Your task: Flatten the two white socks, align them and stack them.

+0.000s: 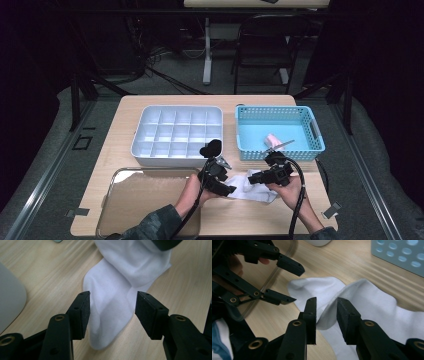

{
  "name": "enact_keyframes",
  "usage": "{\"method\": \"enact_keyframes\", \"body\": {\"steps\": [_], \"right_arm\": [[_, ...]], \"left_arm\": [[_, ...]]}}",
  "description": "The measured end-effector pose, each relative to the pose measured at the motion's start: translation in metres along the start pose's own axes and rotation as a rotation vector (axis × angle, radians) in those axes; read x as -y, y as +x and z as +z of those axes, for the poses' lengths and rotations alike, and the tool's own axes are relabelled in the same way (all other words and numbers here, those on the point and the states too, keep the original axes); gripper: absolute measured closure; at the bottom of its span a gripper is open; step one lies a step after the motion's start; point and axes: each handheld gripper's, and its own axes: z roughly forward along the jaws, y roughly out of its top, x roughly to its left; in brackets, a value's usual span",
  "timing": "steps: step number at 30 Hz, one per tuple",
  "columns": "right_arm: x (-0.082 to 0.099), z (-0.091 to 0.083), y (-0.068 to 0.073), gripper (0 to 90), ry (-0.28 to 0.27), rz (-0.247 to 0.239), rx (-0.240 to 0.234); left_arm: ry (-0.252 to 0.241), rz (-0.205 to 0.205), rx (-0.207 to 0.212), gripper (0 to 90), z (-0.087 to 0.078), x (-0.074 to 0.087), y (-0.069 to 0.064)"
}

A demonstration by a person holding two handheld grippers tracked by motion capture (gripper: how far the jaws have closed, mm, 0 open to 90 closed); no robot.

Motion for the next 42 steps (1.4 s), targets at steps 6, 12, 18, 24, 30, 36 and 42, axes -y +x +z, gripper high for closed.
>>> {"method": "enact_keyframes", "body": {"steps": [6,12,18,24,30,36,42], "right_arm": [[-0.001,-0.001,0.002,66.3,-0.016,-0.005,-0.029],[0.000,-0.012,-0.004,63.0,-0.078,0.019,-0.029],[0.007,-0.029,-0.021,61.1,-0.072,0.068,0.141],[0.021,-0.042,-0.056,60.0,-0.009,0.175,0.321],[0.023,-0.029,-0.070,57.7,0.085,0.215,0.339],[0.025,-0.019,-0.074,66.2,0.150,0.227,0.315],[0.024,-0.022,-0.069,78.1,0.123,0.227,0.332]], "left_arm": [[0.010,0.000,0.010,44.7,0.002,0.000,0.000],[0.009,-0.011,0.034,44.8,0.004,0.000,0.004],[0.000,-0.029,0.057,44.8,0.005,-0.001,0.007],[-0.032,-0.020,0.068,43.5,-0.009,-0.006,0.002],[0.011,-0.044,0.040,43.3,0.003,-0.003,0.008],[0.026,-0.065,0.019,51.2,0.012,0.000,0.014],[0.066,-0.036,0.008,71.9,0.023,0.002,0.008]]}}
